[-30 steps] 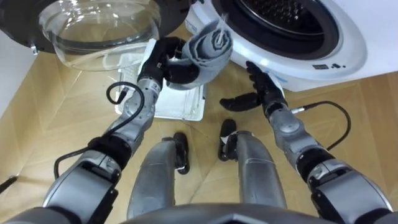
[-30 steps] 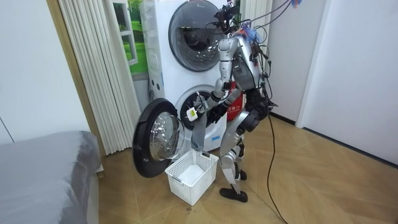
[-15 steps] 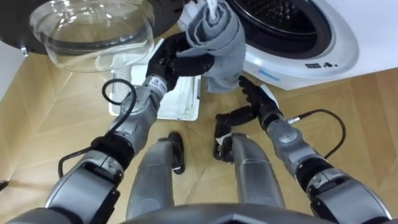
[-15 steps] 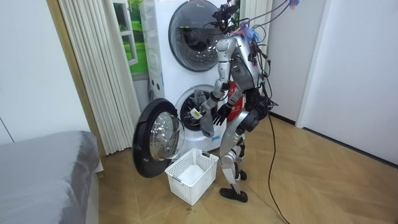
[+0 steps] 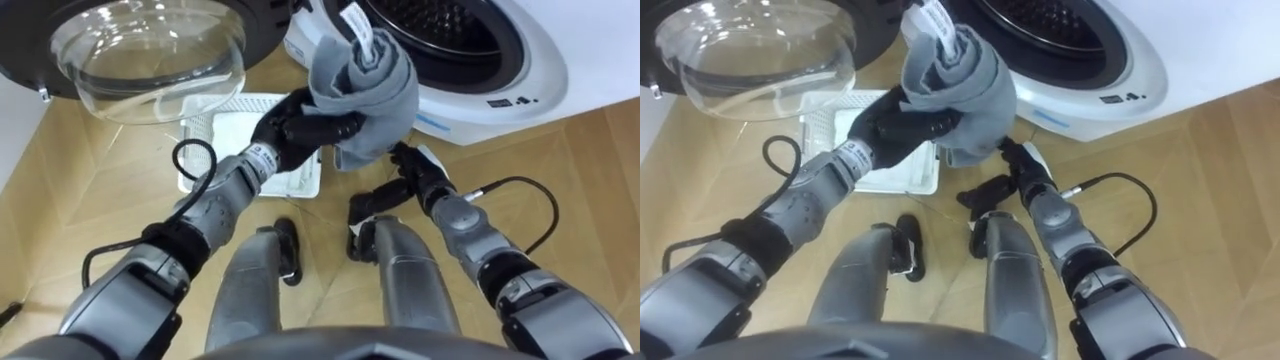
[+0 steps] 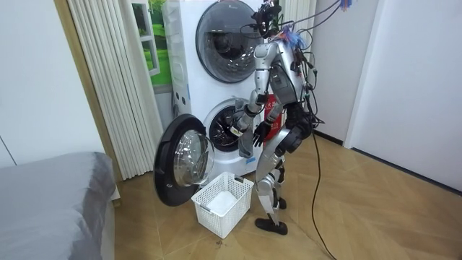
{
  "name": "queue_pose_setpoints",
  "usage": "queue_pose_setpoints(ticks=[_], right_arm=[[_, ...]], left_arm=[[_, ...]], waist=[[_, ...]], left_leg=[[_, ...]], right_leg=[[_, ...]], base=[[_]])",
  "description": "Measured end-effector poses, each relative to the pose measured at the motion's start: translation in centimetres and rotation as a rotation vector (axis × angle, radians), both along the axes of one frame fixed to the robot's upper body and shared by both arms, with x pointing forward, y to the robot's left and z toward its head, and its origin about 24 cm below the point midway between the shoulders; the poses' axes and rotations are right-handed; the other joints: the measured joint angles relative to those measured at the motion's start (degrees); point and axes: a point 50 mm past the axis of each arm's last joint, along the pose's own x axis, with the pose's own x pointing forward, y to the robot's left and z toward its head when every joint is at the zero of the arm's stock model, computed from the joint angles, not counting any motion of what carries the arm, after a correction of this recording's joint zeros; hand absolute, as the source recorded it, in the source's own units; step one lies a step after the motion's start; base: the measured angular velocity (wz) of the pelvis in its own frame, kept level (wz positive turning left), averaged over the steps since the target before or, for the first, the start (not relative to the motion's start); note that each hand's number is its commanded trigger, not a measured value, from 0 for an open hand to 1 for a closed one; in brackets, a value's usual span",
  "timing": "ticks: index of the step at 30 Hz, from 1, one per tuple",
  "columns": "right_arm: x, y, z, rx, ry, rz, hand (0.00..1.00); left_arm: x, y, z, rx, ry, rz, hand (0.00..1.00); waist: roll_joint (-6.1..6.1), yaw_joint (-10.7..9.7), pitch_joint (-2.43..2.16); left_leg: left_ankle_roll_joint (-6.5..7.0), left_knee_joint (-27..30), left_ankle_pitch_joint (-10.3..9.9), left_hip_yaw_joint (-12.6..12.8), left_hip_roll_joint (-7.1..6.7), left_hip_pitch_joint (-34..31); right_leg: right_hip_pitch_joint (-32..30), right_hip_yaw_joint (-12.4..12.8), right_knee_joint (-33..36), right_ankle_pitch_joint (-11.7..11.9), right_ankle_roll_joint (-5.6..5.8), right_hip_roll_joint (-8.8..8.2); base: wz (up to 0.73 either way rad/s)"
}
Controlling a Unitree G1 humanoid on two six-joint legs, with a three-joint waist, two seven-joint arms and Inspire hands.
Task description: Put towel into washing machine
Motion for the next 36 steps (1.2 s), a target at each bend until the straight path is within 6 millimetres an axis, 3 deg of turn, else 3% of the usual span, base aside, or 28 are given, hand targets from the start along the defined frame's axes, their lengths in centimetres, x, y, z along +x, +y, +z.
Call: queue_pose_setpoints(ticks=[7,20,21,22,23,29,36], right_arm=[[-0.3,-0.7,-0.3,-0.039,0.052,0.018,0.00],[0.1,-1.1,0.0,-0.068,0.053,0.043,0.00],[0.1,-1.1,0.0,-0.068,0.053,0.042,0.21],[0.1,-1.1,0.0,-0.069,0.053,0.042,0.96],[0.1,-1.1,0.0,-0.069,0.053,0.041,1.00],[0.3,-1.4,0.2,-0.071,0.045,0.034,1.00],[0.9,-0.6,0.7,-0.042,-0.013,0.035,1.00]], left_arm=[[-1.2,0.8,-1.2,0.047,0.061,-0.083,1.00],[-1.5,1.4,-1.5,0.091,0.078,-0.142,1.00],[-1.5,1.4,-1.5,0.090,0.078,-0.145,1.00],[-1.6,1.3,-1.5,0.087,0.079,-0.151,1.00],[-1.7,1.2,-1.6,0.086,0.079,-0.157,1.00],[-1.4,0.2,-0.9,0.052,0.054,-0.177,1.00],[0.8,-2.1,2.7,-0.038,-0.081,-0.215,1.00]], waist=[[1.60,0.5,0.13],[1.81,1.3,0.14],[1.81,1.3,0.14],[1.81,1.3,0.14],[1.82,1.3,0.14],[1.84,1.0,0.13],[1.77,0.9,0.09]], left_leg=[[0.01,-0.1,0.0,0.2,-0.12,-0.2],[-0.13,0.1,0.1,0.2,-0.15,-1.9],[-0.14,0.1,0.1,0.2,-0.15,-1.9],[-0.14,0.1,0.1,0.2,-0.17,-1.9],[-0.14,0.1,0.1,0.2,-0.18,-1.9],[-0.10,0.1,0.2,-0.1,-0.22,-2.1],[-0.15,0.4,0.2,-0.5,-0.07,-2.0]], right_leg=[[-0.4,0.1,0.3,-0.1,-0.07,-0.19],[-2.3,0.2,1.0,-0.4,-0.31,-0.24],[-2.3,0.2,1.0,-0.4,-0.32,-0.24],[-2.4,0.2,1.0,-0.4,-0.33,-0.25],[-2.4,0.2,1.1,-0.4,-0.32,-0.26],[-2.3,-0.4,1.1,-0.7,-0.38,-0.56],[-1.9,-0.5,1.1,-0.7,-0.41,-0.31]], base=[[0.00],[0.00],[0.00],[0.00],[0.00],[0.04],[0.02]])
